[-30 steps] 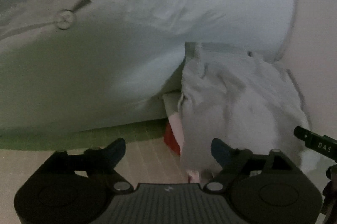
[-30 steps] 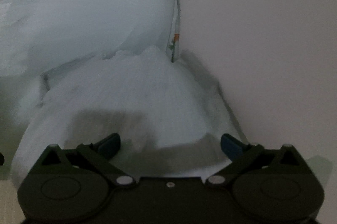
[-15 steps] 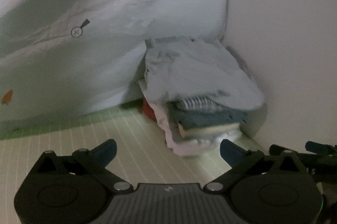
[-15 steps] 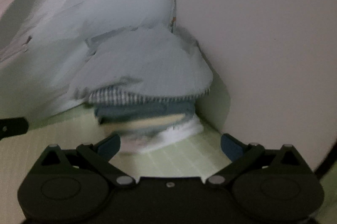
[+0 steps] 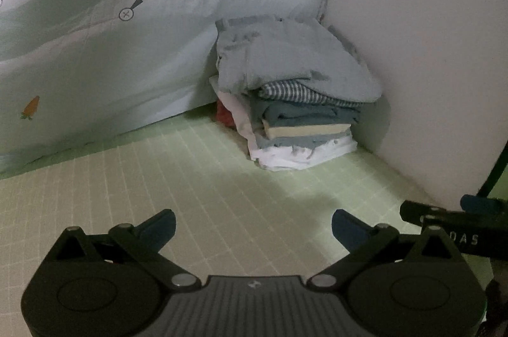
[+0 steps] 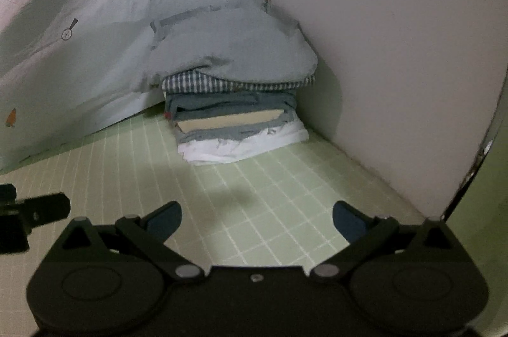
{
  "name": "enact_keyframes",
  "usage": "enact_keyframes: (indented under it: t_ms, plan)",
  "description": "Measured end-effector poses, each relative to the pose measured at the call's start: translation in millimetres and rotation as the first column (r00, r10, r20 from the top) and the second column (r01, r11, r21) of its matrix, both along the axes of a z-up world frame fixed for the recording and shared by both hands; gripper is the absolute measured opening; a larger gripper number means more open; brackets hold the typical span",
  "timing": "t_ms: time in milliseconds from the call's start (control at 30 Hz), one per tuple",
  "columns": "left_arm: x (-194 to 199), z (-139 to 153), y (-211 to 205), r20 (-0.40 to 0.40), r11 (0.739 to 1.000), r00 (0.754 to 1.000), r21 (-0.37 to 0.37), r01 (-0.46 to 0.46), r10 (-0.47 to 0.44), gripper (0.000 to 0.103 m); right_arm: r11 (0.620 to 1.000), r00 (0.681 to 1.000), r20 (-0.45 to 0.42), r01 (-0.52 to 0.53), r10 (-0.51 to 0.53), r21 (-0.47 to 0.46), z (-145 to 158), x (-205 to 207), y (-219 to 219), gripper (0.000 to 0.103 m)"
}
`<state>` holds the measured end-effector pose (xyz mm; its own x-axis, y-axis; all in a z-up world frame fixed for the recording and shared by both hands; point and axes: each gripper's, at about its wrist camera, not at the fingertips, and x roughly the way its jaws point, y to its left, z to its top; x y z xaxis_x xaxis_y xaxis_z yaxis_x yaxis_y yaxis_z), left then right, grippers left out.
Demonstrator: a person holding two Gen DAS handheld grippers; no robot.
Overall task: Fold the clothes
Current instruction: 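Open both grippers and withdraw from the clothes stack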
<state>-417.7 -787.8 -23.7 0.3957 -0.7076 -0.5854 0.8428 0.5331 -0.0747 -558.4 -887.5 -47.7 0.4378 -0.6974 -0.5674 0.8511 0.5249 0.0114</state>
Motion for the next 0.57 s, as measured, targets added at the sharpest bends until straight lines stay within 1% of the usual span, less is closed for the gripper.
enact_keyframes:
  t_ms: [233, 567]
  plan:
    - [2.1, -0.4, 3.0, 0.007, 1.0, 1.0, -0.002, 0.003, -0.003, 0.103, 1.0, 1.0, -0.008, 0.01, -0.01, 0.003, -0.8, 1.1, 5.5, 0.102]
    - [11.0, 1.5, -2.1, 0.007, 1.0, 1.0, -0.001, 0.012, -0.012, 0.103, 1.0, 1.0, -0.012, 0.025, -0.025, 0.002, 1.7, 7.2, 1.8, 0.102]
